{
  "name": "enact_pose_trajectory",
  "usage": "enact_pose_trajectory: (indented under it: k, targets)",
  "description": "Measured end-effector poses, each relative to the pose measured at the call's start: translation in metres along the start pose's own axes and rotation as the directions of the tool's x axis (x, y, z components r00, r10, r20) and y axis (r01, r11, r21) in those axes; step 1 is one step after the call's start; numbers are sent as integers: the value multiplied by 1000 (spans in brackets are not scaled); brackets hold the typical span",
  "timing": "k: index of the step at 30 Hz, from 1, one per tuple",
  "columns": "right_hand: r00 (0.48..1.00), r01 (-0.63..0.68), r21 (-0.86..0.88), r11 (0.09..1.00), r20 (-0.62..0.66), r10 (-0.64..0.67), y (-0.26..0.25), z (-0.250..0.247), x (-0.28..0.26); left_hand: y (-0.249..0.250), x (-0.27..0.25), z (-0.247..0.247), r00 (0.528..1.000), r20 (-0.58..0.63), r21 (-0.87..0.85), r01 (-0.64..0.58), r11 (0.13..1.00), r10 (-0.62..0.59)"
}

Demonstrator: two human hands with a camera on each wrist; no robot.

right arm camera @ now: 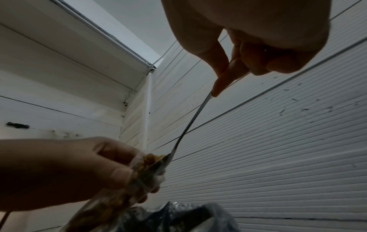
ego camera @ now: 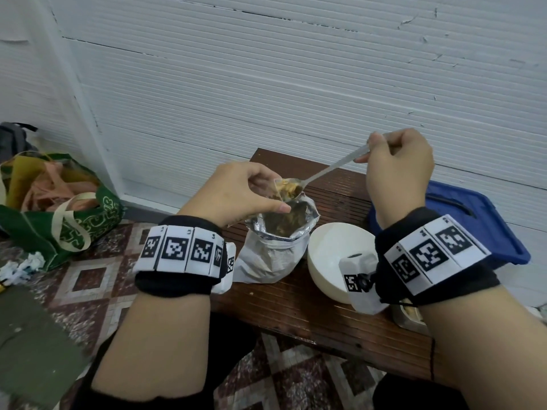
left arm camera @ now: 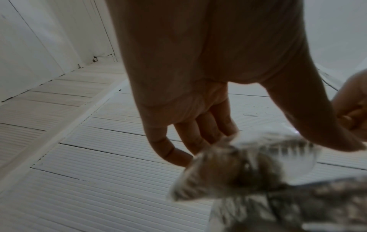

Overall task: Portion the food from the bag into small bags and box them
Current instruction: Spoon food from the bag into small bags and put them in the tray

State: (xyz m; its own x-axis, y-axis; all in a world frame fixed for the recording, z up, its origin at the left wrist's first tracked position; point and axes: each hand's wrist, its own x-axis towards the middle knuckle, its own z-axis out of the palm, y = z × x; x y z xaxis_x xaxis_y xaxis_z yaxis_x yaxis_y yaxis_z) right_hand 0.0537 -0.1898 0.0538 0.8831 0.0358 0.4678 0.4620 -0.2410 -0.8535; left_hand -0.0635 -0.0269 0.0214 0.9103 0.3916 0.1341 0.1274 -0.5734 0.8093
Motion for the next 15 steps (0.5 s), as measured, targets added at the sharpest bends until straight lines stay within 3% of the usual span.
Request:
enact_pose_trajectory:
  k: [5,8,12,15]
  targets:
    - [972,218,80,973,66,-224,-15,3,-21,-1,0,5,1000,-27,-53,-2,999,0]
    - [954,288,148,946,35,-296,-16,0,-24,-3,1,4,998,-60,-71,8,997,-13]
    - [951,302,204,931,-130,-280,-13,-11,-18,-7,1,-3,995,-93,-90,19,996,-28]
    - [962,226,179,957,-196,-191,-3,-16,-14,-8,0,-9,991,-131,-134,11,991,-28]
